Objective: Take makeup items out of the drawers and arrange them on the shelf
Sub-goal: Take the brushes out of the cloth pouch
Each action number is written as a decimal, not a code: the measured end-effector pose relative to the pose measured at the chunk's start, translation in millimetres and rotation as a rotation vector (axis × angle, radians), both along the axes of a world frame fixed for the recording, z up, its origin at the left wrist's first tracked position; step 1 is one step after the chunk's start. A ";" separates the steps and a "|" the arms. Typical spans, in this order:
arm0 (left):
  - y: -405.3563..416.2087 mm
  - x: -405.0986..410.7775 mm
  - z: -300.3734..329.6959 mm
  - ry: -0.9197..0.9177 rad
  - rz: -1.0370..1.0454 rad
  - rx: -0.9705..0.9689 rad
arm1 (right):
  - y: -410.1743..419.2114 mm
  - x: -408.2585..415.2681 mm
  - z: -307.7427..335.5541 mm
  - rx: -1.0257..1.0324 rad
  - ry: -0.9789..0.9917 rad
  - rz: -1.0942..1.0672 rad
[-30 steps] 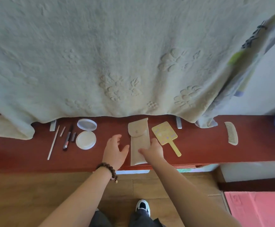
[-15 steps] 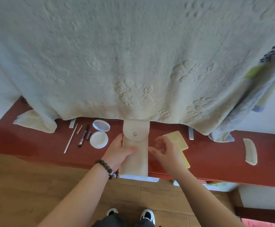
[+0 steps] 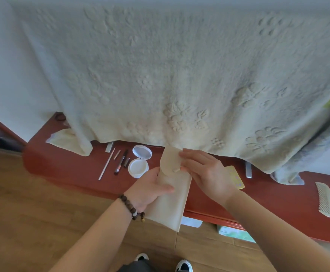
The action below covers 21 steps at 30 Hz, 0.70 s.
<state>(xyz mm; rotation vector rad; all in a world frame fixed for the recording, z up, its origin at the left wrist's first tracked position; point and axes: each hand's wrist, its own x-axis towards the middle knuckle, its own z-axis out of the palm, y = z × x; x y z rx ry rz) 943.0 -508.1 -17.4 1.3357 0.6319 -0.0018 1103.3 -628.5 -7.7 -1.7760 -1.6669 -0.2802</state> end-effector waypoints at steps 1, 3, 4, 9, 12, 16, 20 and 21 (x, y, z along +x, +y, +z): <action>1.1 -2.6 0.3 0.002 0.002 0.029 | 2.0 -2.0 4.3 0.004 0.056 -0.032; 3.1 -8.4 1.1 0.015 -0.014 0.091 | 5.0 -4.0 18.1 0.005 0.194 -0.109; 3.5 -11.4 1.7 0.005 -0.030 0.098 | 7.2 -4.3 26.2 0.007 0.270 -0.135; 0.8 -21.7 7.8 -0.067 -0.087 0.084 | 33.5 -0.8 52.7 0.072 0.772 -0.400; 3.9 -25.6 10.3 -0.080 -0.084 0.092 | 45.8 8.2 42.3 -0.118 1.110 -0.435; 11.3 -30.0 10.1 -0.061 -0.086 0.168 | 50.7 1.1 29.1 -0.443 1.458 -0.368; 14.1 -35.3 6.0 -0.035 -0.036 0.158 | 56.2 1.7 29.0 -0.395 1.308 -0.402; 14.2 -36.3 5.6 -0.029 -0.016 0.153 | 56.3 3.0 29.0 -0.338 1.196 -0.420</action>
